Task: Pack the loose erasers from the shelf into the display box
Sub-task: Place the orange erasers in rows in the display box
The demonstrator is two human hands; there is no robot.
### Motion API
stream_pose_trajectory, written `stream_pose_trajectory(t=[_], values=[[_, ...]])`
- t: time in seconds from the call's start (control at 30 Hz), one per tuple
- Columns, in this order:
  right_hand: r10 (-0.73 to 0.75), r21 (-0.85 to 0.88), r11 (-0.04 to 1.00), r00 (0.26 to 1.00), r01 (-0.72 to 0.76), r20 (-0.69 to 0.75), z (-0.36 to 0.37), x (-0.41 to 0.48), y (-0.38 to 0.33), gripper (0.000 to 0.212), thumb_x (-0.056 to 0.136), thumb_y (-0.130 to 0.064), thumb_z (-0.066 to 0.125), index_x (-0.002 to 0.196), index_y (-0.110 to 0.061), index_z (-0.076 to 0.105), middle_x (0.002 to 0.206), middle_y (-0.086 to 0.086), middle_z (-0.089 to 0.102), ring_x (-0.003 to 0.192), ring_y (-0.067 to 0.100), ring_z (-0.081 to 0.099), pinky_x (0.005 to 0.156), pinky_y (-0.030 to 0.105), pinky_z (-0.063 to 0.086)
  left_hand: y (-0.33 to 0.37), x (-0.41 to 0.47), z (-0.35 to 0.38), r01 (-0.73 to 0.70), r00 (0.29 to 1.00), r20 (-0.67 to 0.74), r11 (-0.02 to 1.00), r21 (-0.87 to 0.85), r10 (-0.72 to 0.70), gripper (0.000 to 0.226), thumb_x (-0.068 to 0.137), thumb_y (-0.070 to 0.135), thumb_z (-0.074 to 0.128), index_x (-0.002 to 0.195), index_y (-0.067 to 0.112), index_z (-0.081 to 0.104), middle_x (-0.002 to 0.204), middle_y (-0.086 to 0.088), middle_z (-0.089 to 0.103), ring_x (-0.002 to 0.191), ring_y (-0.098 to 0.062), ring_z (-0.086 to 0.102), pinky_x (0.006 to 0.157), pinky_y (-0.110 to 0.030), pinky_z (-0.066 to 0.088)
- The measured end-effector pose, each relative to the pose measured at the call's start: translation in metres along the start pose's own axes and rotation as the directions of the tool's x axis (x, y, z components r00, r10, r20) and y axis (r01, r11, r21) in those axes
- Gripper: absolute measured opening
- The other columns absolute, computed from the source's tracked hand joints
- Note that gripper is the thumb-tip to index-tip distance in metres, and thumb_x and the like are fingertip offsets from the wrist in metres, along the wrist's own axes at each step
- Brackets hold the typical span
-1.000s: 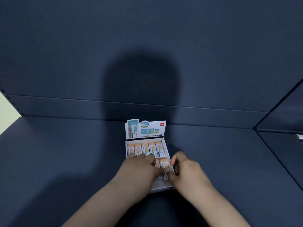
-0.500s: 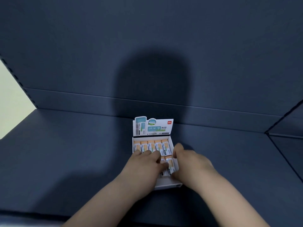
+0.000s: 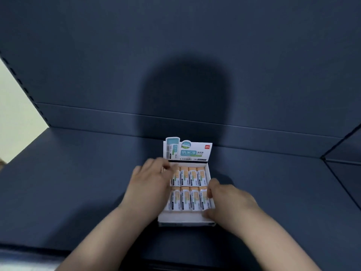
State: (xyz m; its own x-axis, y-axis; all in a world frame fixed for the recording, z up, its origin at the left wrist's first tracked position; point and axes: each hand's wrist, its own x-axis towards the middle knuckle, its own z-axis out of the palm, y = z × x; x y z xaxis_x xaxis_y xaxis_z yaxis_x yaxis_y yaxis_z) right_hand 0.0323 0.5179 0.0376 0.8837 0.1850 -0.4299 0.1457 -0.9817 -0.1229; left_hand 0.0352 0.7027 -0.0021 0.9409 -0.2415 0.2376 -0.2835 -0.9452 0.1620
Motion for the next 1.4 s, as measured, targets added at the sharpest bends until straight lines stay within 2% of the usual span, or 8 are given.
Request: stream_pose_trajectory(t=[0.1,0.23,0.37,0.63,0.77,0.87,1.0,1.4], values=[[0.036,0.029,0.999,0.999,-0.035,-0.032,-0.006,0.003,0.001,0.035,0.087,-0.042,0.056,0.109,-0.020,0.040,0.113,0.000,0.059,0.102,0.022,0.058,0.072,0.030,0.042,-0.006,-0.001,-0.004,0.285,0.951,0.131,0.958,-0.020,-0.280,0.045,0.095,0.037,0.043,0.137,0.022,0.039,0.118,0.000,0.052,0.106,-0.020,0.051,0.084,-0.033,0.043],[0.085,0.101,0.992,0.989,-0.073,-0.119,-0.006,0.013,0.002,0.024,0.092,-0.034,0.050,0.106,-0.020,0.037,0.105,0.000,0.060,0.093,0.022,0.059,0.069,0.033,0.047,-0.006,-0.005,0.001,0.336,0.932,0.223,0.912,-0.234,-0.286,0.029,0.098,0.035,0.031,0.107,0.022,0.056,0.099,0.002,0.062,0.084,-0.014,0.056,0.073,-0.030,0.048],[0.098,0.113,0.990,0.989,-0.085,-0.113,0.002,0.017,0.002,0.014,0.092,-0.017,0.046,0.103,-0.019,0.038,0.103,0.001,0.060,0.083,0.020,0.056,0.064,0.030,0.044,-0.004,-0.006,0.007,0.290,0.945,0.223,0.927,-0.238,-0.239,0.032,0.100,0.030,0.028,0.108,0.018,0.056,0.096,-0.001,0.063,0.081,-0.015,0.056,0.072,-0.030,0.047],[0.090,0.137,0.988,0.989,-0.074,-0.115,0.003,0.011,0.004,0.013,0.092,-0.025,0.047,0.100,-0.020,0.039,0.099,-0.002,0.059,0.083,0.019,0.055,0.062,0.030,0.043,-0.005,-0.008,0.004,0.249,0.955,0.214,0.946,-0.205,-0.205,0.031,0.099,0.034,0.029,0.113,0.024,0.055,0.099,0.001,0.062,0.083,-0.014,0.057,0.070,-0.030,0.048],[0.082,0.200,0.979,0.971,-0.036,-0.227,0.002,0.003,0.013,0.017,0.090,-0.043,0.049,0.094,-0.026,0.044,0.096,-0.006,0.062,0.084,0.018,0.058,0.065,0.030,0.045,-0.007,-0.006,-0.010,0.176,0.982,0.068,0.984,-0.011,-0.175,0.032,0.097,0.040,0.035,0.125,0.033,0.050,0.098,0.006,0.058,0.087,-0.016,0.057,0.067,-0.029,0.042],[0.075,0.253,0.967,0.940,0.012,-0.333,0.003,-0.004,0.020,0.018,0.090,-0.047,0.048,0.092,-0.030,0.047,0.088,-0.010,0.063,0.080,0.018,0.059,0.065,0.030,0.048,0.003,-0.003,-0.013,-0.046,0.993,-0.103,0.997,0.069,0.053,0.029,0.087,0.033,0.055,0.109,0.020,0.068,0.081,0.004,0.062,0.072,-0.019,0.059,0.058,-0.032,0.044],[0.080,0.272,0.961,0.898,0.045,-0.432,0.009,-0.014,0.036,0.018,0.089,-0.050,0.048,0.093,-0.032,0.048,0.087,-0.011,0.063,0.082,0.018,0.060,0.065,0.028,0.044,0.036,0.003,-0.016,-0.211,0.966,-0.129,0.972,0.105,0.224,0.041,0.085,0.037,0.036,0.098,0.023,0.072,0.077,0.006,0.064,0.070,-0.019,0.060,0.060,-0.033,0.045],[-0.013,0.112,0.990,0.852,0.084,-0.524,0.000,-0.069,0.179,0.036,0.092,-0.053,0.038,0.124,-0.035,0.039,0.094,-0.011,0.058,0.085,0.012,0.058,0.069,0.030,0.050,0.200,0.027,0.002,-0.225,0.966,-0.120,0.973,0.061,0.230,0.044,0.085,0.036,0.036,0.112,0.020,0.067,0.086,0.005,0.067,0.079,-0.020,0.063,0.067,-0.034,0.047]])
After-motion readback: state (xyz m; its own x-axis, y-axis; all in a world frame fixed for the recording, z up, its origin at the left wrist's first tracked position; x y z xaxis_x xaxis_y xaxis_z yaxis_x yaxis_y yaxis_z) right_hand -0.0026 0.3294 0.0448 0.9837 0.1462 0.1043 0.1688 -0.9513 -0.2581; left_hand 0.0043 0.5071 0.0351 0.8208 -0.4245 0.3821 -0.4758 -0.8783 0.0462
